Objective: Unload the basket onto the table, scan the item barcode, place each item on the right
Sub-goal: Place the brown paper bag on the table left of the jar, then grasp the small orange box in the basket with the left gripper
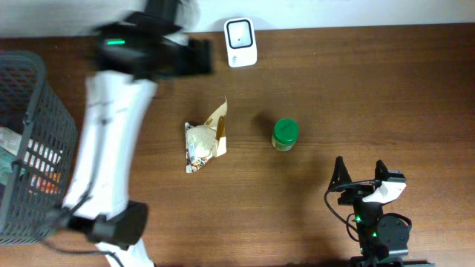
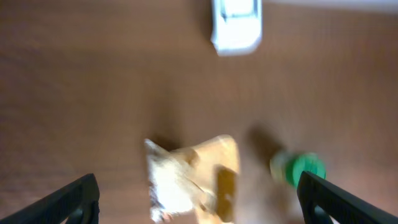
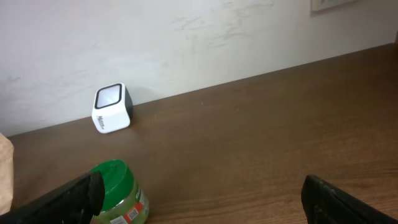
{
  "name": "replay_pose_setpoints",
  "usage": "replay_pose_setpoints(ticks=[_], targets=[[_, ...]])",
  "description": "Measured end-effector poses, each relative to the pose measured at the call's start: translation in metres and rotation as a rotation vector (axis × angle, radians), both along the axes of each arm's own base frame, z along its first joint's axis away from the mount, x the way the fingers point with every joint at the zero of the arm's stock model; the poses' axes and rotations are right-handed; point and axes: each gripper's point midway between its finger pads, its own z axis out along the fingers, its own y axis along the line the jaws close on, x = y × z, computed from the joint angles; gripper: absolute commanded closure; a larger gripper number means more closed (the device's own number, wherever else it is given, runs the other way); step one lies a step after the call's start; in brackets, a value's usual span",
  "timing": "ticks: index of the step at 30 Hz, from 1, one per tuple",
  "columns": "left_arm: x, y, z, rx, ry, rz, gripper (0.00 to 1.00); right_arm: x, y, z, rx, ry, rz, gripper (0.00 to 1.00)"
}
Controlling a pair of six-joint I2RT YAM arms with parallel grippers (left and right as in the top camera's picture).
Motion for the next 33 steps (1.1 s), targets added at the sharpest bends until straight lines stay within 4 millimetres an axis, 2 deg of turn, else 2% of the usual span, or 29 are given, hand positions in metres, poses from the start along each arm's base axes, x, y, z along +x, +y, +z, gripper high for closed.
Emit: replay_pose_setpoints(ticks=[2, 3, 4, 5, 7, 8, 10, 11, 12, 15, 16, 17, 18, 20, 22, 24, 28, 33], targets=[[-0.008, 0.093, 0.060, -0.002, -0.143, 0.213, 0.01, 0.000, 0.000, 0.000, 0.000, 0.000, 0.001, 0.02], [-0.016, 0.124, 0.072, 0.001, -0.173, 0.290, 0.01, 0.000, 0.000, 0.000, 0.001, 0.000, 0.000, 0.02], [-0.034, 0.173, 0.086, 0.001, -0.201, 0.430, 0.01, 0.000, 0.000, 0.000, 0.000, 0.000, 0.000, 0.02], [-0.049, 0.212, 0.089, 0.006, -0.202, 0.549, 0.01, 0.000, 0.000, 0.000, 0.000, 0.000, 0.000, 0.02], [-0.080, 0.285, 0.079, 0.003, -0.160, 0.789, 0.01, 0.000, 0.000, 0.000, 0.001, 0.000, 0.000, 0.02], [-0.087, 0.299, 0.074, -0.002, -0.142, 0.838, 0.00, 0.000, 0.000, 0.000, 0.000, 0.000, 0.000, 0.02], [-0.114, 0.354, 0.043, -0.023, -0.054, 1.029, 0.04, 0.000, 0.000, 0.000, 0.000, 0.000, 0.000, 0.02], [-0.118, 0.368, 0.031, -0.029, -0.028, 1.070, 0.06, 0.000, 0.000, 0.000, 0.000, 0.000, 0.000, 0.02], [-0.121, 0.376, 0.019, -0.036, -0.004, 1.093, 0.09, 0.000, 0.000, 0.000, 0.000, 0.000, 0.000, 0.02], [-0.138, 0.407, -0.044, -0.061, 0.140, 1.179, 0.12, 0.000, 0.000, 0.000, 0.000, 0.000, 0.000, 0.02], [-0.145, 0.413, -0.075, -0.077, 0.210, 1.198, 0.14, 0.000, 0.000, 0.000, 0.000, 0.000, 0.000, 0.02], [-0.151, 0.414, -0.100, -0.090, 0.277, 1.206, 0.22, 0.000, 0.000, 0.000, 0.000, 0.000, 0.000, 0.02], [-0.156, 0.410, -0.140, -0.105, 0.352, 1.202, 0.23, 0.000, 0.000, 0.000, 0.000, 0.000, 0.000, 0.02], [-0.157, 0.408, -0.172, -0.115, 0.376, 1.194, 0.25, 0.000, 0.000, 0.000, 0.000, 0.000, 0.000, 0.02], [-0.169, 0.395, -0.211, -0.136, 0.464, 1.187, 0.27, 0.000, 0.000, 0.000, 0.000, 0.000, 0.000, 0.02], [-0.173, 0.390, -0.239, -0.141, 0.484, 1.186, 0.27, 0.000, 0.000, 0.000, 0.001, 0.000, 0.000, 0.02], [-0.176, 0.392, -0.270, -0.138, 0.459, 1.197, 0.24, 0.000, 0.000, 0.000, 0.000, 0.000, 0.000, 0.02], [-0.169, 0.400, -0.273, -0.126, 0.407, 1.200, 0.18, 0.000, 0.000, 0.000, 0.001, 0.000, 0.000, 0.02]])
